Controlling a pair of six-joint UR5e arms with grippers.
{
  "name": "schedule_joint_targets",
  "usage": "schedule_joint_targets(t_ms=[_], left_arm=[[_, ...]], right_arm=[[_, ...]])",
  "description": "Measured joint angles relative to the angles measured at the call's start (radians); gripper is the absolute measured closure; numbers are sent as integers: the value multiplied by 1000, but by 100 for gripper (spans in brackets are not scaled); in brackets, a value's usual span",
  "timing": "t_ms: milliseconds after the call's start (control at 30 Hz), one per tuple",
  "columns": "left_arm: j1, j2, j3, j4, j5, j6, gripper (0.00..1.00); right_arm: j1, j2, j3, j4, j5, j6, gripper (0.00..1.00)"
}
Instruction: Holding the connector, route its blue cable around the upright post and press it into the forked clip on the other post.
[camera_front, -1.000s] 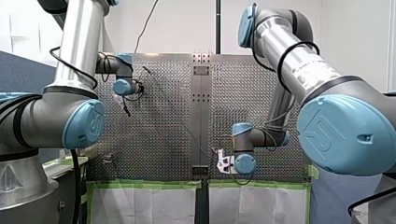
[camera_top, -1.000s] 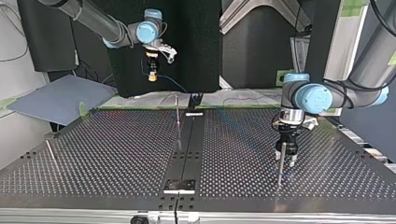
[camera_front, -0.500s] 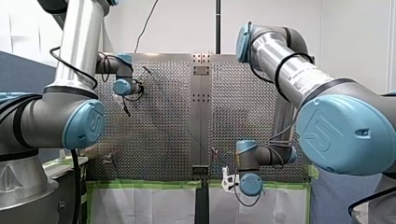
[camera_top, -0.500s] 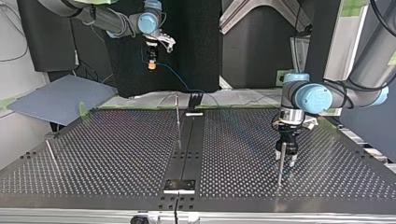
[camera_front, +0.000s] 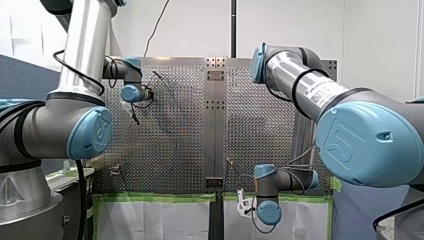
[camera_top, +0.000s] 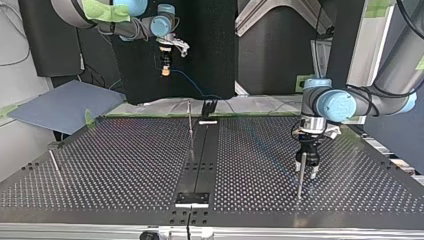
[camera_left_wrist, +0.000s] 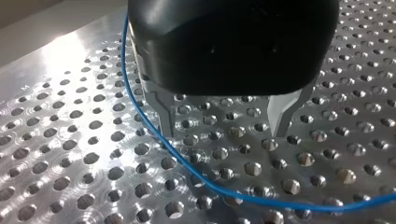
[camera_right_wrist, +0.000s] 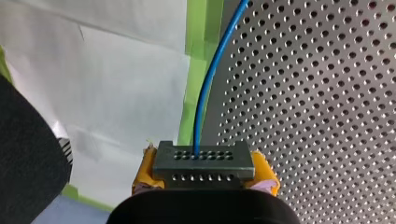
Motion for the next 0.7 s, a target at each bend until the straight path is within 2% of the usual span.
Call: schedule_joint_targets(t_ms=[200, 333, 533, 700], left_arm=[[1, 0, 0, -1, -1, 0, 2], [2, 0, 0, -2, -1, 0, 2], [4, 0, 0, -2, -2, 0, 2], [7, 0, 0, -3, -3, -1, 2]], right_arm=[[-1, -41, -1, 9, -16, -4, 100], [0, -73, -1, 7, -22, -16, 100], [0, -94, 1, 5, -47, -38, 100], [-7, -112, 9, -3, -61, -41, 100]])
